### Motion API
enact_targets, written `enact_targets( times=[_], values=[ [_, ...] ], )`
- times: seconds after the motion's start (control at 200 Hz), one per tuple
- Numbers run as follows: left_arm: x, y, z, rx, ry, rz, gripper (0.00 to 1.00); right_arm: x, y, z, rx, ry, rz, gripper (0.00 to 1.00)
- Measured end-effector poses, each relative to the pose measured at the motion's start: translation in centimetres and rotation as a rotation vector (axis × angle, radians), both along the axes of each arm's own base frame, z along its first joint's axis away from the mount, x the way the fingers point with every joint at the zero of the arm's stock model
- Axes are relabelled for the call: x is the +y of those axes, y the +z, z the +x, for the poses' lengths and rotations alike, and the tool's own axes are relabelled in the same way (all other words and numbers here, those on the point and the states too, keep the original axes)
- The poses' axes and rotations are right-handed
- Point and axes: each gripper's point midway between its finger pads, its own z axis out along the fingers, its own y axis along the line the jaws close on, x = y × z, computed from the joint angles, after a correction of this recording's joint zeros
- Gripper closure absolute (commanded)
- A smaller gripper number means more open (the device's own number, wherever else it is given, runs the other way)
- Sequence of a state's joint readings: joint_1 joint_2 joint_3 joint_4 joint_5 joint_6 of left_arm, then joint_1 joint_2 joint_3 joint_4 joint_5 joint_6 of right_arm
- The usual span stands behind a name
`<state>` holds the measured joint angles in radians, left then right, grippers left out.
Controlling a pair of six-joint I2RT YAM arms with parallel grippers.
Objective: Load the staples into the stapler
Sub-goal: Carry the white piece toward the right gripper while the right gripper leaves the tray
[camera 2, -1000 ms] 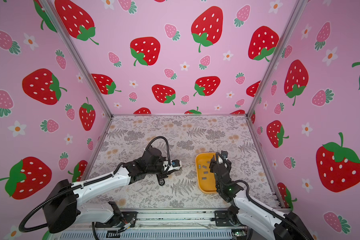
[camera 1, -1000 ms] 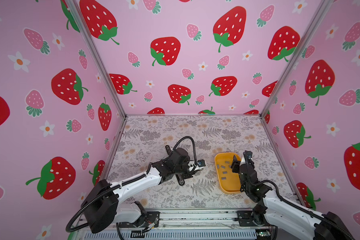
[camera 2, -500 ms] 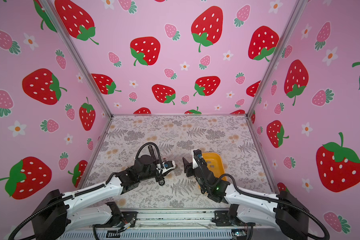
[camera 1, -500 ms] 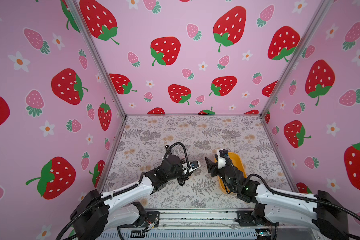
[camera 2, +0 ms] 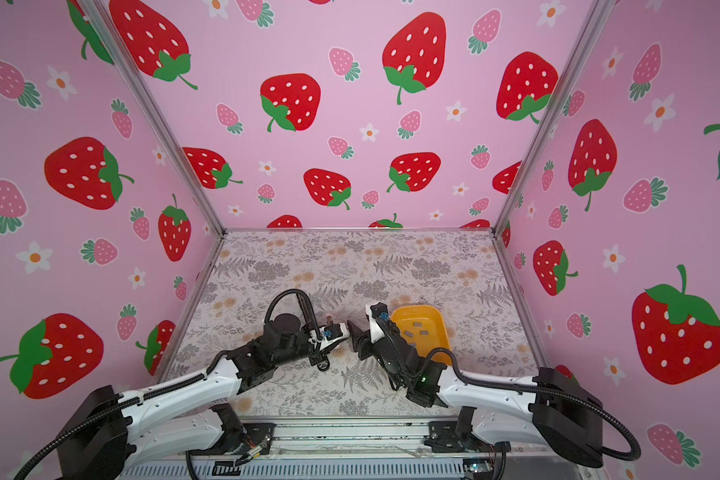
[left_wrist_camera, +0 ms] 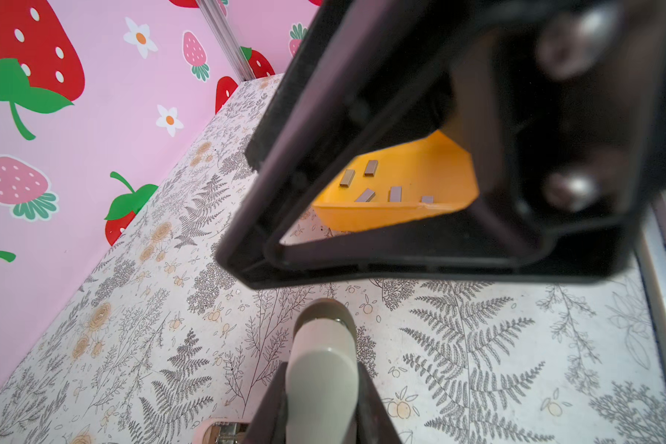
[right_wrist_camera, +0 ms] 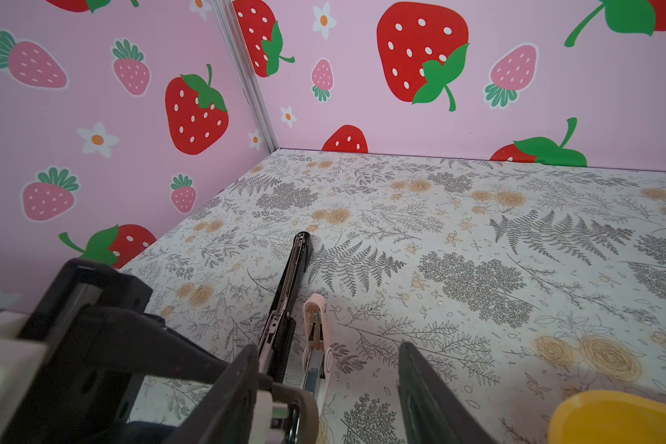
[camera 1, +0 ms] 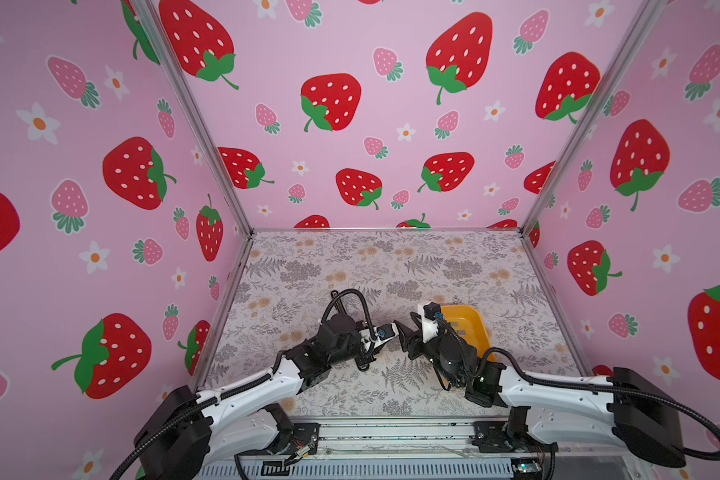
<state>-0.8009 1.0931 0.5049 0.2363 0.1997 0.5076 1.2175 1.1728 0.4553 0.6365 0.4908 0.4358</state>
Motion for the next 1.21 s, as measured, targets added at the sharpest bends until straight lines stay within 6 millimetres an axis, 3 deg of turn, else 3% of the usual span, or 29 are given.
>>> enact_targets(
  times=[0.5,0.895,1.206],
  values=[
    [0.1,0.4,-0.5,-0.012,-0.008,-0.04,1.0,-0.4,-0.6,0.7,0.052,-0.073,0.055,0.46],
    [0.0,0.9,-0.6,-0.016,-0.018,-0.061,1.0,0.1,-2.7,0.9,0.091,-0.077,0.024,0.46],
    [0.0,0.7,-0.7,-0.009,-0.016,-0.061,1.0,0.6,-3.2,0.9,0.106,-0.075,0.043,0.47]
  ],
)
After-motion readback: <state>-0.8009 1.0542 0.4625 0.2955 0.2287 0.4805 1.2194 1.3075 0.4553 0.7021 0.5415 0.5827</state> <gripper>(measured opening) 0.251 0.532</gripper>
